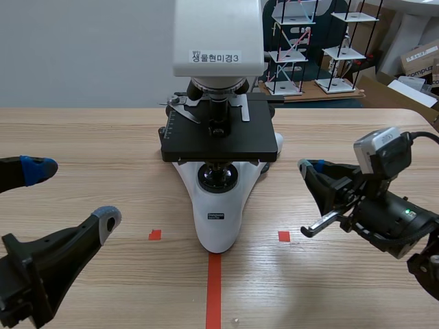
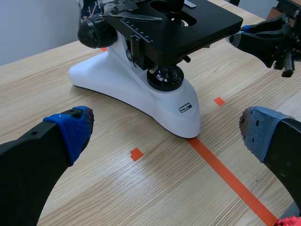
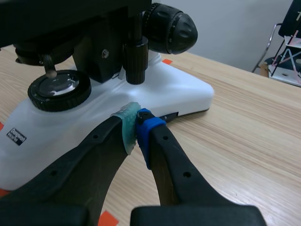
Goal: Point at the stage knob
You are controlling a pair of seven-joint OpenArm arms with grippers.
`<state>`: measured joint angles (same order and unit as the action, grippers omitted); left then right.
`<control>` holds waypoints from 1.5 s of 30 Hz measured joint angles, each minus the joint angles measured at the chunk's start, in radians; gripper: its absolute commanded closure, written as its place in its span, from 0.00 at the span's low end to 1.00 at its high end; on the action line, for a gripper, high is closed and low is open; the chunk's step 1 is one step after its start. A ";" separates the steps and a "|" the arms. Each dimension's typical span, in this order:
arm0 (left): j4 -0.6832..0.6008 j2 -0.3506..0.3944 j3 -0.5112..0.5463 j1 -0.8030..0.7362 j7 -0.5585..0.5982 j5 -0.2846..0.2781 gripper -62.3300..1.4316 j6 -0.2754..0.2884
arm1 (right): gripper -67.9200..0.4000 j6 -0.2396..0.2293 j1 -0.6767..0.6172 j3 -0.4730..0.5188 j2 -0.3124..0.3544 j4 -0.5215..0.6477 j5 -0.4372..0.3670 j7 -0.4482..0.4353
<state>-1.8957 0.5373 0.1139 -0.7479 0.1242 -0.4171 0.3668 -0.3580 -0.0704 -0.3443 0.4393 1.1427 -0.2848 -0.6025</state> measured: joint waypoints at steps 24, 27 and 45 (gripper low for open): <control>0.000 0.000 0.000 0.000 0.000 0.000 0.00 0.000 | 0.98 0.026 0.095 -0.064 -0.035 -0.087 -0.021 -0.054; 0.000 0.000 0.000 0.000 0.000 0.000 0.00 0.000 | 0.98 0.026 0.095 -0.064 -0.035 -0.087 -0.021 -0.054; 0.000 0.000 0.000 0.000 0.000 0.000 0.00 0.000 | 0.98 0.026 0.095 -0.064 -0.035 -0.087 -0.021 -0.054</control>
<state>-1.8957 0.5373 0.1139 -0.7479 0.1242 -0.4171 0.3668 -0.3325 0.0242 -0.4080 0.4046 1.0554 -0.3061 -0.6567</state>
